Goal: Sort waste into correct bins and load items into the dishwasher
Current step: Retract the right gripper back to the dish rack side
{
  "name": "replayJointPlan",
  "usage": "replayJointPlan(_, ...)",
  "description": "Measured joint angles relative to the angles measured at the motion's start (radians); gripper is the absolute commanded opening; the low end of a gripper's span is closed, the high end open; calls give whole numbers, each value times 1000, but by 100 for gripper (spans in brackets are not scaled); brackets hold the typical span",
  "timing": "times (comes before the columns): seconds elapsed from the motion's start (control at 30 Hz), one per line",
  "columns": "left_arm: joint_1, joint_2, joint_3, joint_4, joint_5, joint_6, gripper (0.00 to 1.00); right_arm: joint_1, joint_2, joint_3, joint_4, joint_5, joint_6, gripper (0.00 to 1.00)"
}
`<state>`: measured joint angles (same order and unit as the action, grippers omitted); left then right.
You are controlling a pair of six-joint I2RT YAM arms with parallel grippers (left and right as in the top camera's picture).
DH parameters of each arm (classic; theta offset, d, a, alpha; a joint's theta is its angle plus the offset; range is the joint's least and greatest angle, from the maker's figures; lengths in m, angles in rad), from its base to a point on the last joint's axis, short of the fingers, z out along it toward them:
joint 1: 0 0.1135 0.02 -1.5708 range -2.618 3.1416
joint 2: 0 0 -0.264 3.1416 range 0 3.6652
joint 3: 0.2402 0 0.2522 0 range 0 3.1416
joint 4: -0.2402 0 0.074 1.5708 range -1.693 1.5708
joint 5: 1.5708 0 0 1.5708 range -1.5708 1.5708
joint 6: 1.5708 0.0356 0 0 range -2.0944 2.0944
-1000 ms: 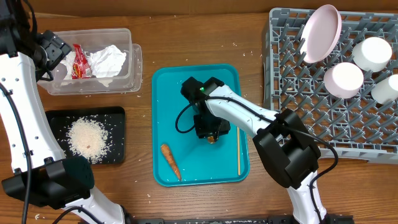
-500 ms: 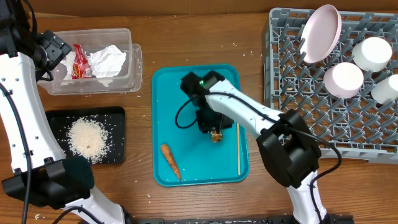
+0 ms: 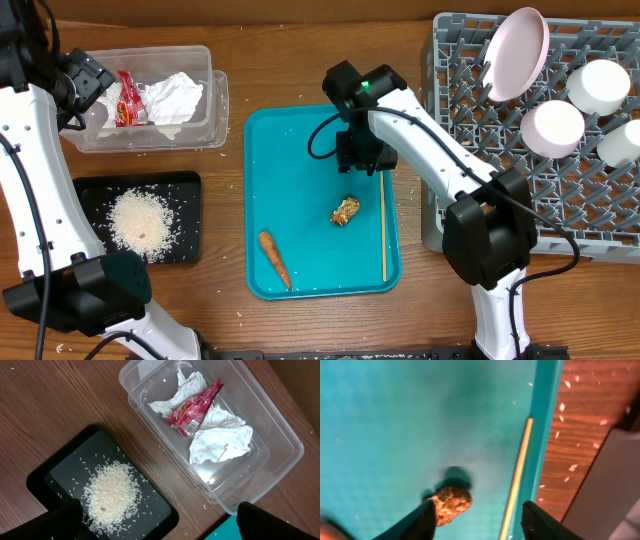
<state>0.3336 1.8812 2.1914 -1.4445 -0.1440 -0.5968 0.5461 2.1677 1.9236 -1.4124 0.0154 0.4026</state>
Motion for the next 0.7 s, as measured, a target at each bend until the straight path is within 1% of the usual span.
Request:
replayJointPlan(0.17,0,0,0,0,0,0,100,-1,0,10,9,16,6,68)
replayJointPlan(0.23,0,0,0,0,0,0,100,-11,0,51,-38,48,19,75)
replayJointPlan(0.3,0,0,0,0,0,0,100,-29,0,126,-89,81,25,90)
replayJointPlan(0.33,0,0,0,0,0,0,100,-42,-4,176,-110,100,29,100)
replayJointPlan(0.47,0,0,0,0,0,0,100,-112,-52,370,-189,164,38,100)
replayJointPlan(0.5,0,0,0,0,0,0,100,-151,-85,423,-207,179,38,100)
replayJointPlan(0.57,0,0,0,0,0,0,100,-201,-123,468,-222,187,39,100)
replayJointPlan(0.7,0,0,0,0,0,0,100,-391,-221,512,-227,206,40,100)
